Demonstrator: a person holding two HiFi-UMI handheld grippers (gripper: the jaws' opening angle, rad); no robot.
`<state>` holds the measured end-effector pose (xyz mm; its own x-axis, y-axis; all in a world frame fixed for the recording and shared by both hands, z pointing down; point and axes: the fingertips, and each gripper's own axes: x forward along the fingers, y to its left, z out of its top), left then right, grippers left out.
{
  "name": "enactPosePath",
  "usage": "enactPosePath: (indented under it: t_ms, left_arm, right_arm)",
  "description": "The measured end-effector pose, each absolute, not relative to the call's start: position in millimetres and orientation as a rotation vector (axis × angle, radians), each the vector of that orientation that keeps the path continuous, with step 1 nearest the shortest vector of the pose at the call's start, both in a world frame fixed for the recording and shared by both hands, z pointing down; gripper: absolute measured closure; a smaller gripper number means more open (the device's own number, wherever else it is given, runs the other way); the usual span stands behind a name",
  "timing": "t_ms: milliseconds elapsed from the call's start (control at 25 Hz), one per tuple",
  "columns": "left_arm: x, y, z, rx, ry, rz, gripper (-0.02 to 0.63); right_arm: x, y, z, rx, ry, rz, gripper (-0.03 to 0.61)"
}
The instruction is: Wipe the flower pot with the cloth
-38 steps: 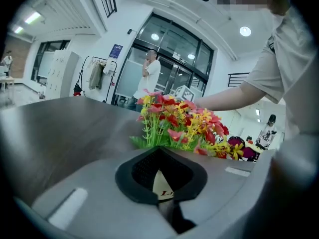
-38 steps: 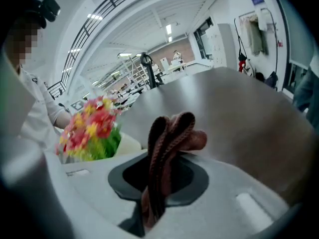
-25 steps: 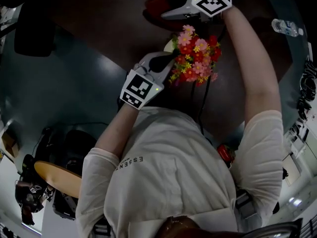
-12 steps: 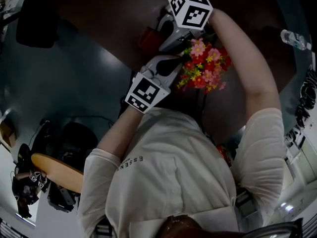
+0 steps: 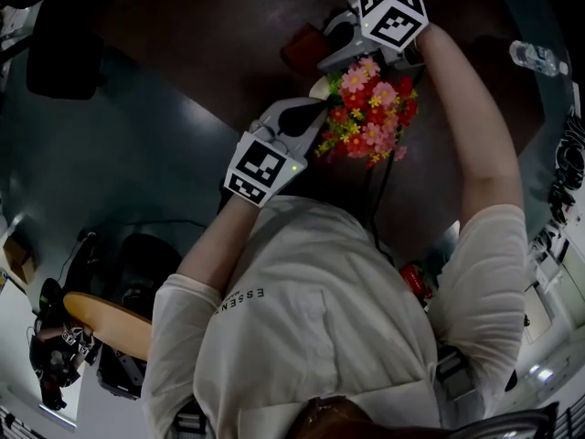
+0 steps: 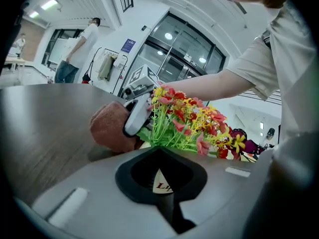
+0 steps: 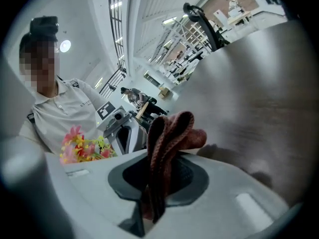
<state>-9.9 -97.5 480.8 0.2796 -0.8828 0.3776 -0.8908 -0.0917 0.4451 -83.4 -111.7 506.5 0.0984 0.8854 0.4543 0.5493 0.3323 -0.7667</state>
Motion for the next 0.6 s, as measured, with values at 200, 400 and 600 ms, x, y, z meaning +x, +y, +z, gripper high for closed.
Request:
enactPosePath:
  t_ms: [200, 400, 600]
  left_arm:
    - [-10.8, -96.9, 480.5, 1.964, -1.586, 0.052, 0.603]
    - [-8.7, -97.7, 481.3, 1.974, -1.589, 0.078, 0.603]
    - [-5.7, -99.1, 482.8, 2.001, -1.583, 0.130, 0.603]
  right_arm:
    - [-66.7, -138.8, 513.6, -1.216, -1.646, 0.471, 0.532]
    - [-38.4, -161.5, 527.0, -1.063, -1.707, 0.613, 0.532]
    - [-13.9, -173.3, 531.3, -0.936, -1.804, 0.683, 0.532]
